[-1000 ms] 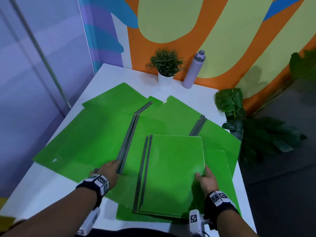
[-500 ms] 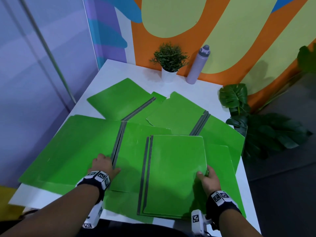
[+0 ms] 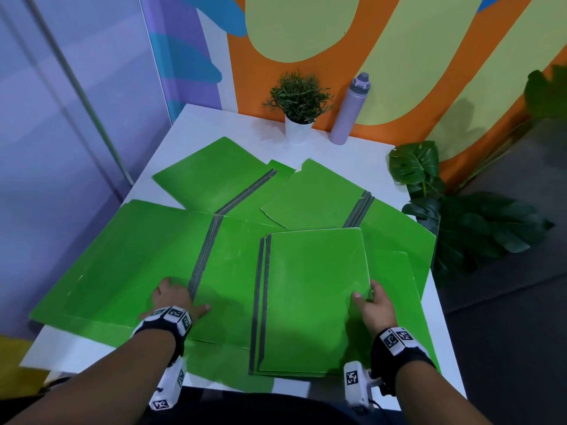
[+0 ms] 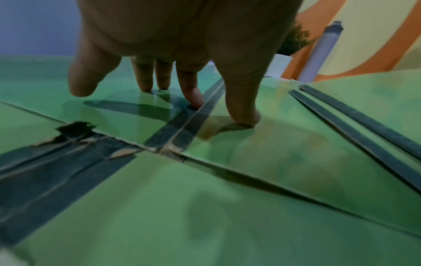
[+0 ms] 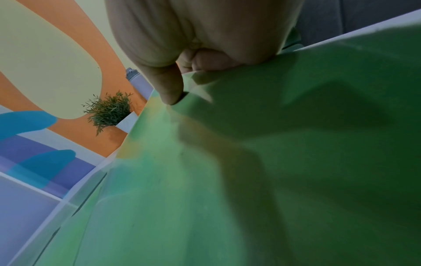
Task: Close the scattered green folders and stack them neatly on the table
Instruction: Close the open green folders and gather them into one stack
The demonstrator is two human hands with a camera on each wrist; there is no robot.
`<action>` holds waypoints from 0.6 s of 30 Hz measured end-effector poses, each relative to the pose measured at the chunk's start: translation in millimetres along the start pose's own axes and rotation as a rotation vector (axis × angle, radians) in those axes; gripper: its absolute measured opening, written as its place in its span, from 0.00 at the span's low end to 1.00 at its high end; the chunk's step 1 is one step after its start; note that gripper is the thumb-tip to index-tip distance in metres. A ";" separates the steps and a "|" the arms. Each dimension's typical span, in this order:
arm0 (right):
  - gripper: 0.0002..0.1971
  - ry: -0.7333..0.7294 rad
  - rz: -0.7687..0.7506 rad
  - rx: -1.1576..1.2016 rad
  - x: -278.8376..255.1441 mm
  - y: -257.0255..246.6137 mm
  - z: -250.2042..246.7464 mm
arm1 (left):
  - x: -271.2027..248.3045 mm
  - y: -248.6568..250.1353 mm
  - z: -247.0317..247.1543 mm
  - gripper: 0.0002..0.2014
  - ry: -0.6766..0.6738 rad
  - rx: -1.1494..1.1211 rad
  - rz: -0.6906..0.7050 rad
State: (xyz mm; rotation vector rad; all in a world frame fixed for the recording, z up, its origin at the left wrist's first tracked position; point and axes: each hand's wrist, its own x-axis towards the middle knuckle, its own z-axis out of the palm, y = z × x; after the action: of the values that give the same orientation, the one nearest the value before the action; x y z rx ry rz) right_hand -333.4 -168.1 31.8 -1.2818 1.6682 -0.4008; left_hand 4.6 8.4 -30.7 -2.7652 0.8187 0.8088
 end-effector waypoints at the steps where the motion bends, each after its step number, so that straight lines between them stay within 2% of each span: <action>1: 0.30 -0.002 -0.007 0.000 -1.8 -1.8 1.3 | -1.2 -0.2 0.4 0.37 -0.004 -0.003 -0.013; 4: 0.31 0.000 -0.040 -0.004 -4.6 -6.9 2.7 | -7.0 0.0 -3.4 0.34 -0.005 -0.024 -0.048; 8: 0.31 0.027 -0.060 0.041 -7.6 -13.9 -0.4 | -8.4 -2.3 -8.8 0.13 0.045 -0.203 -0.044; 9: 0.31 0.033 -0.062 0.051 -7.9 -15.3 -1.8 | -6.8 -3.8 -9.6 0.11 0.064 -0.242 -0.047; 11: 0.31 0.047 -0.066 0.062 -8.5 -18.2 -4.6 | -5.4 -5.8 -11.9 0.14 0.052 -0.216 -0.035; 16: 0.31 0.071 -0.075 0.083 -9.6 -22.5 -8.3 | -9.9 -3.9 -10.3 0.34 0.000 -0.073 -0.005; 18: 0.31 0.073 -0.078 0.073 -11.1 -22.8 -6.6 | -14.3 -2.5 -5.7 0.37 0.001 -0.071 -0.005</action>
State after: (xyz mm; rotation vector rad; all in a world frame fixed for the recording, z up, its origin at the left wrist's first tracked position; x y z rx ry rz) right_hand -326.2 -169.2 56.9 -1.2940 1.6524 -0.5561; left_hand -1.6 15.6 -18.2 -2.8276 0.7980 0.8518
